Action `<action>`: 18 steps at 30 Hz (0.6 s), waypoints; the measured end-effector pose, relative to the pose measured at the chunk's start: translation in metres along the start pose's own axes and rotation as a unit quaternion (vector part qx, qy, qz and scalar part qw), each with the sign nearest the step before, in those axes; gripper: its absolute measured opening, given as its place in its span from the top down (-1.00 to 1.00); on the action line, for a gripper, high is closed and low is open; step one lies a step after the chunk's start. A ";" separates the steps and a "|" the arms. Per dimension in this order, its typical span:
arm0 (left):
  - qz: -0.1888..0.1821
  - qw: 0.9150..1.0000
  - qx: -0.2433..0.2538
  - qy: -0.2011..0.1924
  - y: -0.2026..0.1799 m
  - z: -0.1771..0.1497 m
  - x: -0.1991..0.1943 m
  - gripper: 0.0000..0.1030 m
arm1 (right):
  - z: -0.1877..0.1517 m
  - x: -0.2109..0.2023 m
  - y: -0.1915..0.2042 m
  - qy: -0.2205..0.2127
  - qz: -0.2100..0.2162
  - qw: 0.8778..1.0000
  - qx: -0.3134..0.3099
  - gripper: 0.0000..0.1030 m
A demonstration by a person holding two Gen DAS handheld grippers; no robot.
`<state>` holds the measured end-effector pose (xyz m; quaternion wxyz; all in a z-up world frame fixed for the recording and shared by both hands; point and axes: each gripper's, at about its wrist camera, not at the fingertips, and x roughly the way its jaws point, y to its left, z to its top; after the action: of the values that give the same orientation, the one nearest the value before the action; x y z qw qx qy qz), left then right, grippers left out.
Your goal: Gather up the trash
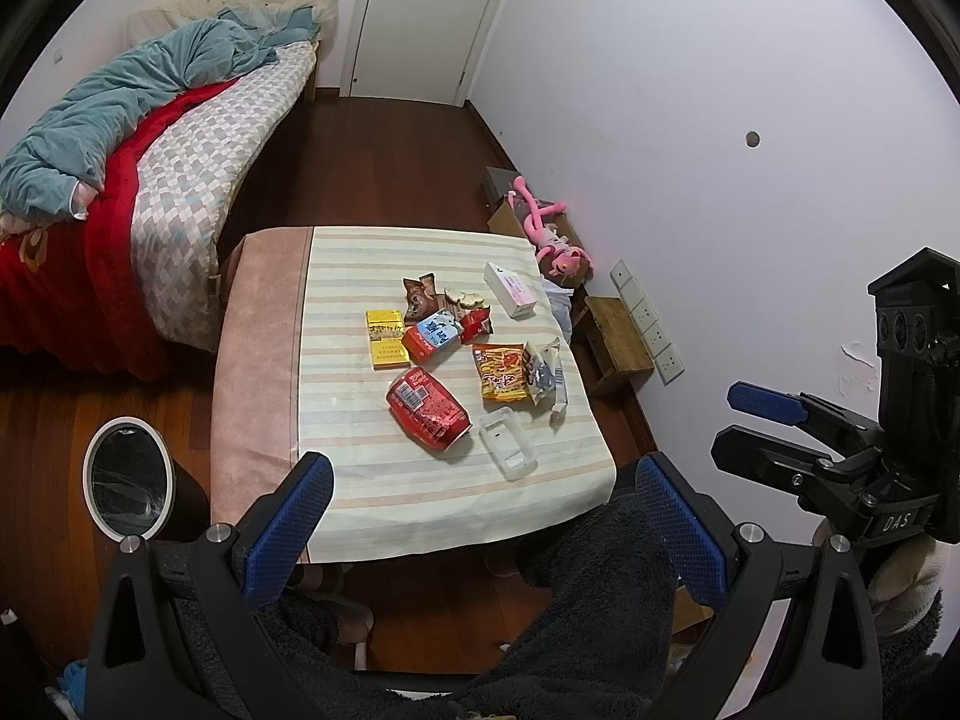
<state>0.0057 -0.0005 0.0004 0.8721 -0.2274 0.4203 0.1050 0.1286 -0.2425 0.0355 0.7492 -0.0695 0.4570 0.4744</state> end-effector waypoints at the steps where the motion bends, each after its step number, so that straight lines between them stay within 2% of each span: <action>1: 0.000 1.000 0.000 0.000 0.000 0.000 0.000 -1.00 | 0.000 0.000 -0.001 0.000 0.000 1.000 0.001 -1.00; 18: 0.000 1.000 0.000 0.000 0.000 -0.001 0.000 -1.00 | 0.001 0.000 0.000 0.001 -0.001 1.000 -0.001 -1.00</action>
<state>0.0054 -0.0010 -0.0001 0.8720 -0.2273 0.4205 0.1054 0.1295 -0.2422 0.0356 0.7492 -0.0712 0.4569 0.4742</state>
